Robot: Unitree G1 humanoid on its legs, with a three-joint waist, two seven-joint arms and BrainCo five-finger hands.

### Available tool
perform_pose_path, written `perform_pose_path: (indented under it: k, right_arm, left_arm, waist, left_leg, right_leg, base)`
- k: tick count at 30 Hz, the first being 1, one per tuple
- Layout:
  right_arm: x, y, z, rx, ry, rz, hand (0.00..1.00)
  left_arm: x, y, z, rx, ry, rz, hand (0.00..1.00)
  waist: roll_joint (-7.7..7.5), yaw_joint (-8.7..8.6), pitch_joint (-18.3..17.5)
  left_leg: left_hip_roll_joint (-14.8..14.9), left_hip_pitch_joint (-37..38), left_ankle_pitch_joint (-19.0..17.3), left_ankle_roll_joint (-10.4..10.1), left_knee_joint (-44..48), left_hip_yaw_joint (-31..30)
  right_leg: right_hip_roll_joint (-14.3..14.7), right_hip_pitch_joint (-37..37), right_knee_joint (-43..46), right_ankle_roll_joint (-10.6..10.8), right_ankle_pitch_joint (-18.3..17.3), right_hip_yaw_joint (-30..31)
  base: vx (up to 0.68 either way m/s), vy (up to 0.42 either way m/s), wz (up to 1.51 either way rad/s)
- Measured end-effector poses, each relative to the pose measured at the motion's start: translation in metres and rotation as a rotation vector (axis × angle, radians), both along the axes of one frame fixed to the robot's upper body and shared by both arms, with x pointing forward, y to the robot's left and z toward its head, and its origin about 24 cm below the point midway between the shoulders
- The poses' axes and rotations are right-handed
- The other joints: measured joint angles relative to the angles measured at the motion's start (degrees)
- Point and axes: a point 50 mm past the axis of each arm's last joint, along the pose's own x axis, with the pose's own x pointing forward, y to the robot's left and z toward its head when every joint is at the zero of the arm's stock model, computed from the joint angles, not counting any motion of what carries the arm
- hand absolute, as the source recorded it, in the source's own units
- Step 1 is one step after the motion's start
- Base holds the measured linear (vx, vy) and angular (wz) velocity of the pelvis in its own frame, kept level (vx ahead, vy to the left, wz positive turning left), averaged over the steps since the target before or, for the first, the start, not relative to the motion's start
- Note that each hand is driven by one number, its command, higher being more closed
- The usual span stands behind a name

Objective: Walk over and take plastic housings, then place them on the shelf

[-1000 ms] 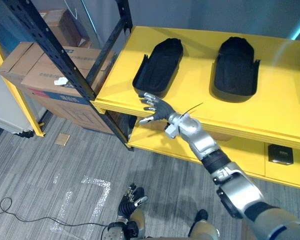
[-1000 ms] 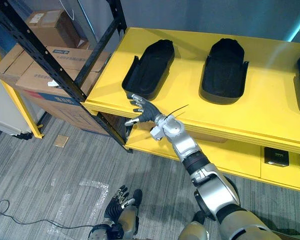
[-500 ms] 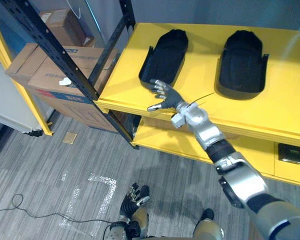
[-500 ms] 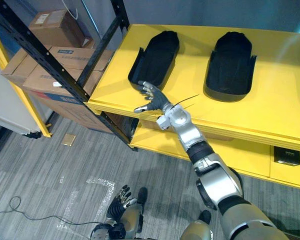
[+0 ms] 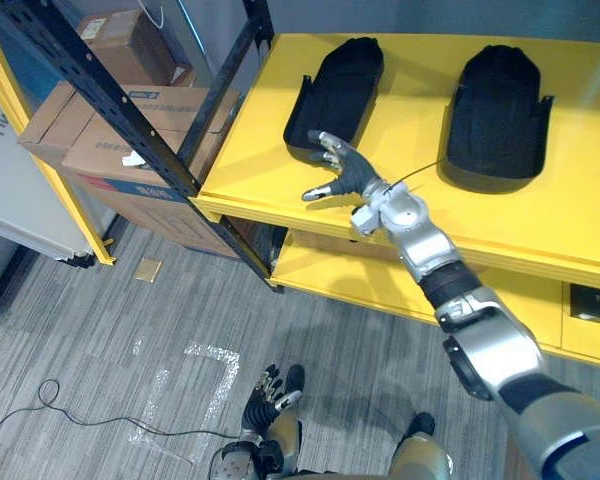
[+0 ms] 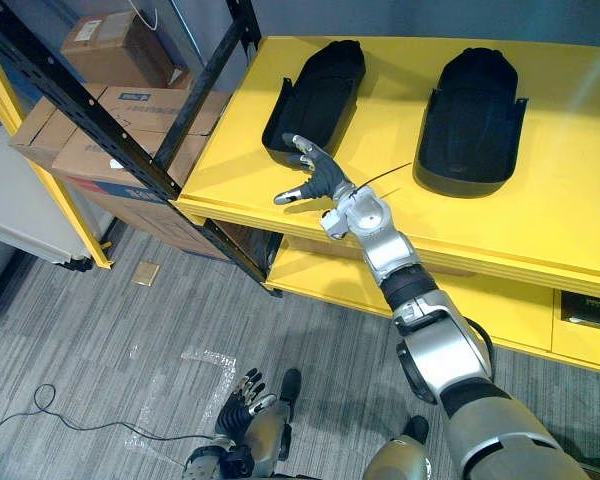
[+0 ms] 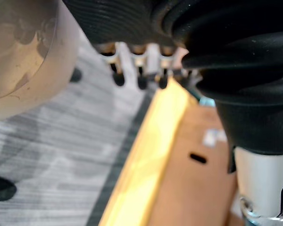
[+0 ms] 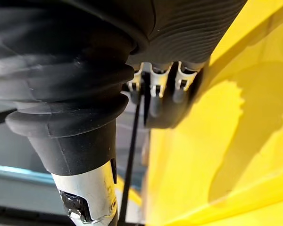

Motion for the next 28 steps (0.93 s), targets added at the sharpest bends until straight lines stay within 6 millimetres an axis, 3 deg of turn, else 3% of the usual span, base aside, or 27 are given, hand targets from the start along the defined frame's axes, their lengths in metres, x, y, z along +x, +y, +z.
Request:
perform_pose_path:
  k: [3,5,7,10,12,14,15,18,20,21,24,28]
  right_arm:
    - [-0.029,0.018,0.030,0.053,-0.157,0.156,0.00]
    - [-0.054,0.026,0.037,0.086,-0.245,0.236,0.00]
    - [-0.075,0.023,0.030,0.100,-0.292,0.257,0.00]
    - [-0.101,-0.008,0.001,0.172,-0.266,0.166,0.00]
    - [-0.112,-0.057,-0.030,0.220,-0.215,-0.101,0.00]
    - [-0.123,-0.097,-0.054,0.241,-0.160,-0.309,0.00]
    - [-0.133,-0.120,-0.070,0.220,-0.124,-0.438,0.00]
    - [-0.159,-0.160,-0.101,0.159,-0.031,-0.654,0.00]
    - [-0.181,-0.196,-0.138,0.142,0.129,-0.860,0.00]
    - [-0.186,-0.204,-0.148,0.165,0.180,-0.905,0.00]
    - [-0.230,-0.232,-0.215,0.254,0.483,-1.158,0.00]
    - [-0.287,-0.213,-0.291,0.324,0.888,-1.302,0.00]
  left_arm:
    - [0.001,0.001,0.001,0.003,-0.013,-0.009,0.00]
    - [0.000,0.001,0.000,0.013,-0.016,-0.019,0.00]
    - [-0.001,0.005,-0.002,0.041,-0.010,-0.023,0.00]
    - [-0.006,0.016,-0.010,0.087,0.031,-0.006,0.00]
    - [-0.008,0.025,-0.015,0.110,0.063,0.022,0.00]
    - [-0.008,0.030,-0.018,0.123,0.082,0.046,0.00]
    - [-0.009,0.034,-0.020,0.135,0.102,0.067,0.00]
    - [-0.010,0.042,-0.025,0.146,0.133,0.101,0.00]
    - [-0.011,0.053,-0.030,0.152,0.171,0.157,0.00]
    - [-0.012,0.056,-0.031,0.147,0.179,0.175,0.00]
    - [-0.013,0.077,-0.036,0.138,0.217,0.292,0.00]
    - [-0.025,0.099,-0.046,0.108,0.305,0.451,0.00]
  waist:
    - [-0.55,-0.17,0.3]
    - [-1.06,-0.72,0.3]
    - [-2.18,-2.00,-0.1]
    - [-5.46,-3.77,-2.7]
    - [-8.25,-6.25,-4.6]
    - [-8.99,-7.46,-5.6]
    - [-9.16,-8.62,-6.8]
    - [-9.29,-10.05,-8.6]
    - [-9.11,-12.14,-10.6]
    - [-9.02,-12.62,-11.1]
    - [-8.70,-12.99,-12.7]
    - [-8.64,-13.36,-14.4]
  left_leg:
    - [0.7,0.5,-0.3,-0.2,0.0,1.3]
    - [1.3,1.2,-0.7,-0.2,-0.1,2.0]
    - [1.4,2.1,-0.9,-0.1,-0.1,3.0]
    - [2.1,3.4,-2.1,-0.3,-0.1,7.2]
    - [2.2,4.5,-2.6,-0.3,-0.1,10.1]
    - [2.4,6.1,-3.9,-0.5,-0.1,12.8]
    - [2.5,6.5,-4.6,-0.5,-0.1,14.3]
    - [3.3,8.2,-5.6,-0.9,-0.1,17.2]
    - [3.7,9.2,-6.1,-1.1,-0.1,18.5]
    - [3.7,9.4,-6.2,-1.2,-0.1,18.7]
    - [3.9,10.8,-6.8,-1.3,-0.1,20.5]
    - [4.0,11.1,-6.9,-1.3,-0.1,21.1]
  right_leg:
    - [0.9,0.0,-0.9,0.0,0.1,1.1]
    - [1.7,0.7,-2.3,-0.1,0.2,1.5]
    - [2.0,1.4,-3.5,-0.1,0.7,1.9]
    - [3.3,2.2,-7.8,-0.1,3.3,4.9]
    - [3.9,3.0,-11.3,-0.1,5.2,7.3]
    - [4.3,2.9,-12.5,0.1,6.1,9.8]
    - [4.5,2.8,-13.3,0.1,6.6,11.1]
    - [5.6,2.8,-14.5,-0.2,7.1,13.9]
    - [6.1,2.8,-14.6,-0.2,7.2,15.0]
    - [6.2,2.8,-14.7,-0.2,7.2,15.2]
    - [6.6,3.0,-14.9,-0.3,7.2,16.7]
    - [6.6,3.2,-15.1,-0.4,7.2,16.8]
  base:
    - [0.01,-0.018,-0.16]
    - [0.03,-0.028,-0.19]
    - [0.05,-0.011,-0.25]
    - [0.09,0.016,-0.62]
    - [0.09,0.018,-0.60]
    - [0.05,0.024,-0.68]
    - [0.03,0.025,-0.67]
    - [0.03,-0.001,-0.56]
    - [0.02,-0.014,-0.35]
    - [0.01,-0.001,-0.27]
    - [0.00,0.004,-0.26]
    - [0.00,-0.002,-0.05]
